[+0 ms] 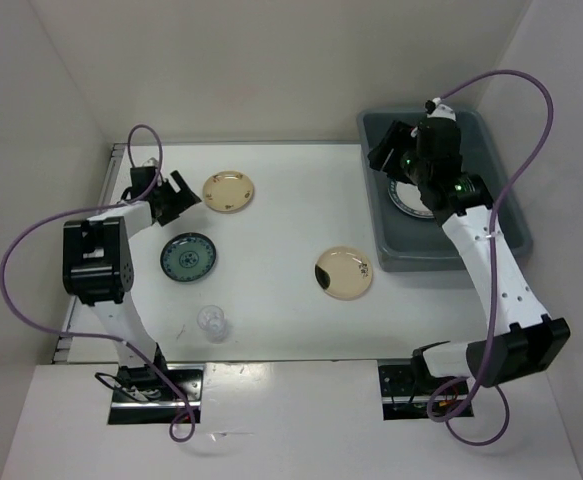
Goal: Place the mixed dishes into the plastic bin
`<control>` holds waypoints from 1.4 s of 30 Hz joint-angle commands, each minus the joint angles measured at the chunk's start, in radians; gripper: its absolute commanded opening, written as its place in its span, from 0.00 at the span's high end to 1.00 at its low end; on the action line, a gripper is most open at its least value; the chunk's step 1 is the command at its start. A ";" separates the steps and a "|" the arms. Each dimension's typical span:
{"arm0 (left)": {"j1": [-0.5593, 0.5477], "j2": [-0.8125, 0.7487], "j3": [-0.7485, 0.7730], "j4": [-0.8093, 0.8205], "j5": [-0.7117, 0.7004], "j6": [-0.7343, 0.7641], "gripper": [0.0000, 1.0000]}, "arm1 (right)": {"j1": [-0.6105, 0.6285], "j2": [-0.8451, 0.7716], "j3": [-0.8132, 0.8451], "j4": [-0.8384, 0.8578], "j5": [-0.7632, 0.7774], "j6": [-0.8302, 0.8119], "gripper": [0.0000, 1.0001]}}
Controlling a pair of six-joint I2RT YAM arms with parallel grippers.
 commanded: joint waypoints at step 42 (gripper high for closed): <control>-0.253 0.019 0.106 0.314 0.526 -0.468 1.00 | 0.108 0.520 0.105 0.284 -0.598 -0.012 0.24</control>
